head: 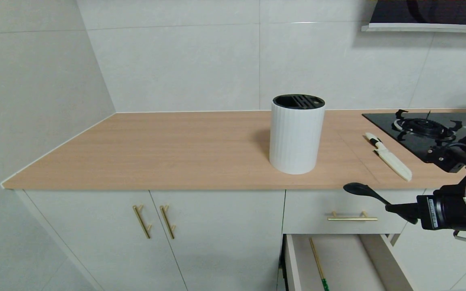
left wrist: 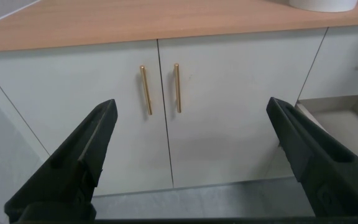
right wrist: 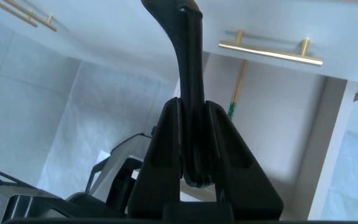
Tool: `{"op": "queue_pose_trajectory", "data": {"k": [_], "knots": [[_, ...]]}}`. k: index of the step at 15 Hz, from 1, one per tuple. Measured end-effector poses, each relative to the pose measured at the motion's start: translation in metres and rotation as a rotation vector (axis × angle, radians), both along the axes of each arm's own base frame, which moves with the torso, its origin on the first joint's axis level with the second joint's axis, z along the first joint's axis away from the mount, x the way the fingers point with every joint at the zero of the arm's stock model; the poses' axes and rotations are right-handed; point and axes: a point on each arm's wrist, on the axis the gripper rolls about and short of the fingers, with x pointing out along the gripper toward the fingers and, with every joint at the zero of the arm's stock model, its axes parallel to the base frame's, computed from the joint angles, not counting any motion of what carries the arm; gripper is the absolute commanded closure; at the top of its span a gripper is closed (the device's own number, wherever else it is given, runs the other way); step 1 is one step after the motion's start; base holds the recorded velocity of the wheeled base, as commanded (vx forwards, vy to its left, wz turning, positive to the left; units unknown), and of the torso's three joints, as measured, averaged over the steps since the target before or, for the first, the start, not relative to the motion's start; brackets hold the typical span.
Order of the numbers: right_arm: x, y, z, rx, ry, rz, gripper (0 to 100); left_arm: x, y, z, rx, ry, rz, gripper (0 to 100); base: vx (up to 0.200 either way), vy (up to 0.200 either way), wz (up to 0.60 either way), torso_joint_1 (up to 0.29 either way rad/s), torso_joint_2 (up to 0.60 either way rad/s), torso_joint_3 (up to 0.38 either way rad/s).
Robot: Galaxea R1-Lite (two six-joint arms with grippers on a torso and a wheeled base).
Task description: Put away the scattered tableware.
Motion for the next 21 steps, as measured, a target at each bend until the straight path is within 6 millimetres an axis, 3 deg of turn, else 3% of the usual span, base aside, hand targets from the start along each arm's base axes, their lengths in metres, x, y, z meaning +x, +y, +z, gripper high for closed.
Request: {"op": "queue_pose_trajectory", "data": {"k": [21], "knots": [[0.014, 0.002, -0.019, -0.011, 0.084, 0.000, 100, 0.000, 0.000, 0.000, 0.000, 0.000, 0.000, 0, 0.000, 0.000, 0.00, -0.155, 0.42, 0.266]]}}
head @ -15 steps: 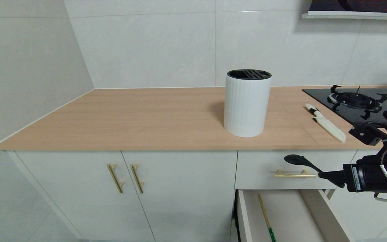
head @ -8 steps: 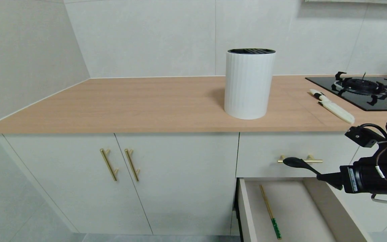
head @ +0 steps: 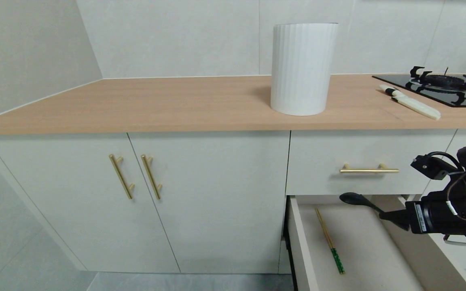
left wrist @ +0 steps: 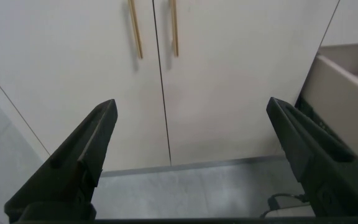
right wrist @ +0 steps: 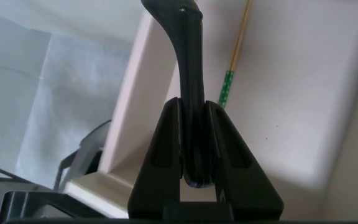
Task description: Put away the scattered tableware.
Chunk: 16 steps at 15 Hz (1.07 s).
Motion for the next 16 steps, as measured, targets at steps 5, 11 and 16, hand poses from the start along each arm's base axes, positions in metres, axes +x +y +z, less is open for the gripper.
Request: {"op": "queue_pose_trajectory", "data": {"k": [5, 11, 16], "knots": [[0.001, 0.000, -0.002, -0.002, 0.006, 0.001, 100, 0.000, 0.000, 0.000, 0.000, 0.000, 0.000, 0, 0.000, 0.000, 0.00, -0.013, 0.06, 0.040], [0.016, 0.000, -0.017, -0.085, 0.036, -0.077, 100, 0.000, 0.000, 0.000, 0.000, 0.000, 0.000, 0, 0.000, 0.000, 0.00, 0.000, 0.00, 0.000], [0.047, 0.003, -0.055, -0.262, 0.033, -0.228, 100, 0.000, 0.000, 0.000, 0.000, 0.000, 0.000, 0, 0.000, 0.000, 0.00, 0.000, 0.00, 0.000]]}}
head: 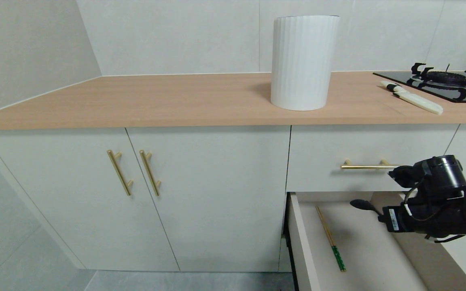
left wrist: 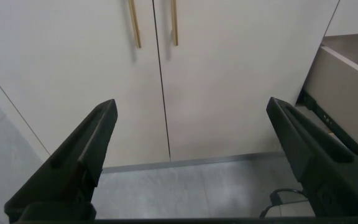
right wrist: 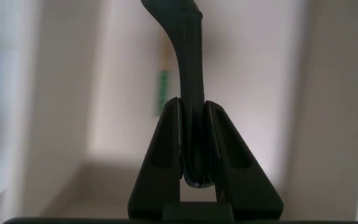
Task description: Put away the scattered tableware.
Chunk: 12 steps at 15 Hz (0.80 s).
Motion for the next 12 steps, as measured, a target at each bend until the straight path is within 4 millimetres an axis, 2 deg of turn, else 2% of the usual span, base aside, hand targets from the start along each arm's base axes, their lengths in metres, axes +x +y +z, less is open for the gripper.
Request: {"op": "queue_pose_trajectory", "data": {"k": [4, 7, 9, 12], "knots": [[0.020, 0.012, -0.040, -0.083, -0.046, -0.047, 100, 0.000, 0.000, 0.000, 0.000, 0.000, -0.001, 0, 0.000, 0.000, 0.00, 0.000, 0.00, 0.000], [0.034, 0.019, -0.081, -0.143, -0.080, -0.089, 100, 0.000, 0.000, 0.000, 0.000, 0.000, -0.001, 0, 0.000, 0.000, 0.00, 0.000, 0.00, 0.000], [0.036, 0.022, -0.108, -0.175, -0.049, -0.094, 100, 0.000, 0.000, 0.000, 0.000, 0.000, -0.001, 0, 0.000, 0.000, 0.00, 0.000, 0.00, 0.000], [0.033, 0.024, -0.131, -0.198, 0.022, -0.082, 100, 0.000, 0.000, 0.000, 0.000, 0.000, 0.000, 0, 0.000, 0.000, 0.00, 0.000, 0.00, 0.000]]}}
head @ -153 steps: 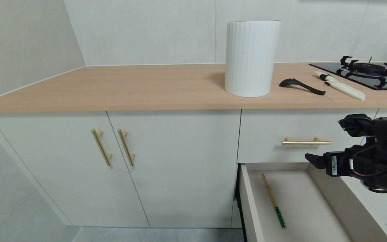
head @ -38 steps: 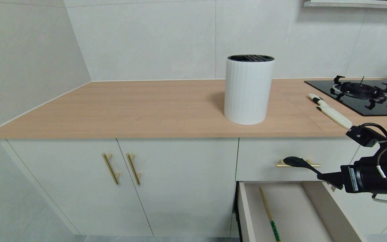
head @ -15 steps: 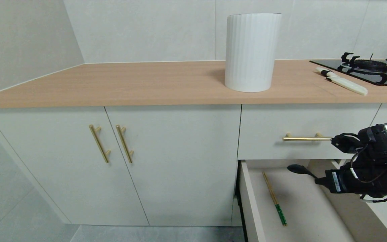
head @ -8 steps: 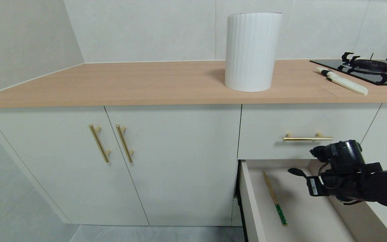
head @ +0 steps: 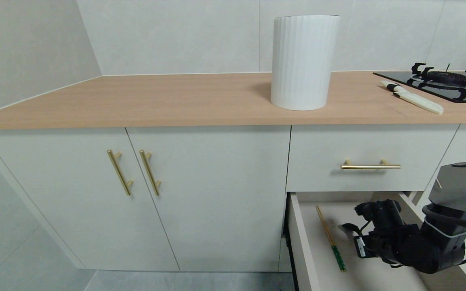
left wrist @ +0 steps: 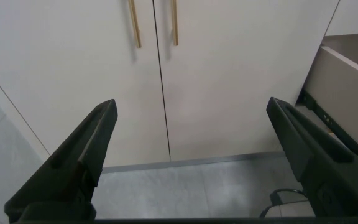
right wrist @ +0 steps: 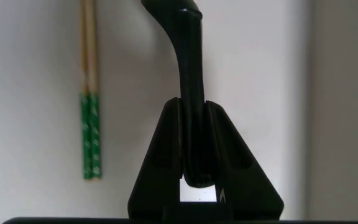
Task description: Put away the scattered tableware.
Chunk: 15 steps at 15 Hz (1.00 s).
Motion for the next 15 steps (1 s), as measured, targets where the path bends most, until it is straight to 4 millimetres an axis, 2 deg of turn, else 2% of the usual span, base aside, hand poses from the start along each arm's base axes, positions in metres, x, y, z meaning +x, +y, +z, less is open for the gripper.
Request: {"op": "queue_pose_trajectory", "data": {"k": [4, 8, 9, 15], "knots": [[-0.002, 0.000, -0.016, -0.011, 0.049, 0.001, 100, 0.000, 0.000, 0.000, 0.000, 0.000, -0.001, 0, 0.000, 0.000, 0.00, 0.000, 0.00, 0.000], [-0.002, 0.000, -0.020, -0.014, 0.061, 0.000, 100, 0.000, 0.000, 0.000, 0.000, 0.000, -0.001, 0, 0.000, 0.000, 0.00, 0.000, 0.00, 0.000], [-0.002, 0.000, -0.020, -0.014, 0.062, -0.001, 0, 0.000, 0.000, 0.000, 0.000, 0.000, -0.001, 0, 0.000, 0.000, 0.00, 0.000, 0.00, 0.000], [-0.002, 0.000, -0.021, -0.013, 0.063, -0.002, 0, 0.000, 0.000, 0.000, 0.000, 0.000, 0.000, 0, 0.000, 0.000, 0.00, 0.000, 0.00, 0.000]]}}
